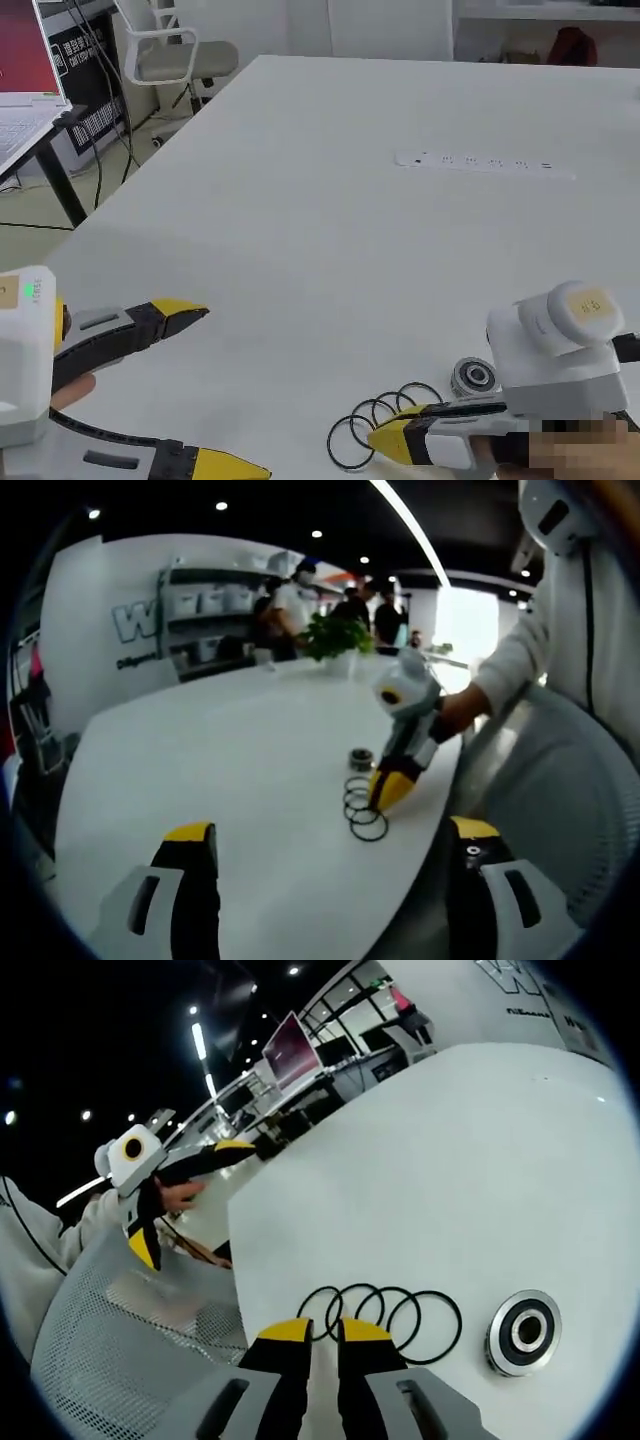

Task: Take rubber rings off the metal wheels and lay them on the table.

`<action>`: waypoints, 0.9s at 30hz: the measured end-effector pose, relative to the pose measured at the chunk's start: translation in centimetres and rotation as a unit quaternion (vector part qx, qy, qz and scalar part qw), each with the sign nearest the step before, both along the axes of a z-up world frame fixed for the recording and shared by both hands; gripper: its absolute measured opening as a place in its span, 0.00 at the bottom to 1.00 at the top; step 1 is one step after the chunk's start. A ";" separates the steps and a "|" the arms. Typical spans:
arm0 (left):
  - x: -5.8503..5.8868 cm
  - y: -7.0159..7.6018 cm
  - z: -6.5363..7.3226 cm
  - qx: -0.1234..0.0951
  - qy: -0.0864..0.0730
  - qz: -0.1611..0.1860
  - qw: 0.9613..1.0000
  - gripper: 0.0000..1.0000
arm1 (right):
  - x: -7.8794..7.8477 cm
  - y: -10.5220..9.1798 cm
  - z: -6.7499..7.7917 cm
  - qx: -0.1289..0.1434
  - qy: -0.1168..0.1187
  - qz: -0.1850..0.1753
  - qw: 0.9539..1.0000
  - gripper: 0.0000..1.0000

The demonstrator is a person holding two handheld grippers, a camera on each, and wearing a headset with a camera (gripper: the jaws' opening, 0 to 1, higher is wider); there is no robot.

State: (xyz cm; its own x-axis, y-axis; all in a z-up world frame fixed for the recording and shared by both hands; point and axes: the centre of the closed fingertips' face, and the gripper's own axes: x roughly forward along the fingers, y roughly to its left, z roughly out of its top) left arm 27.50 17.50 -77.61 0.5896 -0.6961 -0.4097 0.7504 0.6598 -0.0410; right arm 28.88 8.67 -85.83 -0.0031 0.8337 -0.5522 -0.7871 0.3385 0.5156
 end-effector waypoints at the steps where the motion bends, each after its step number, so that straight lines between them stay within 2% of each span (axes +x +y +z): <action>1: 0.0 0.1 0.1 -0.001 -0.001 0.002 1.000 0.96 | 0.0 0.0 0.1 0.001 -0.004 0.001 1.000 0.08; 6: -0.1 0.2 0.2 0.000 -0.003 0.005 1.000 0.96 | -0.2 0.4 0.5 0.013 -0.003 0.009 1.000 0.14; 13: -0.3 0.1 0.6 -0.008 -0.007 0.007 1.000 0.96 | -0.9 1.0 0.8 0.018 -0.021 0.036 0.999 0.25; 16: -0.2 0.2 0.6 -0.007 -0.008 0.010 1.000 0.96 | -0.4 0.7 0.6 0.005 -0.046 0.040 0.998 0.26; 20: -0.3 0.2 0.8 -0.012 -0.007 0.012 1.000 0.96 | 0.1 0.4 0.6 0.004 -0.039 0.024 0.999 0.26; 27: -0.3 0.2 0.8 -0.014 -0.007 0.017 1.000 0.97 | 0.9 0.0 1.9 0.016 -0.063 0.020 0.998 0.27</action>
State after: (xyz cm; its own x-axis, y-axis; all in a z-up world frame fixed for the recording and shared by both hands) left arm 27.24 17.75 -76.81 0.6186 -0.6867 -0.3817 0.7285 0.6833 -0.0485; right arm 29.79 8.67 -83.90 0.0313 0.8519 -0.5227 -0.8588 0.2904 0.4219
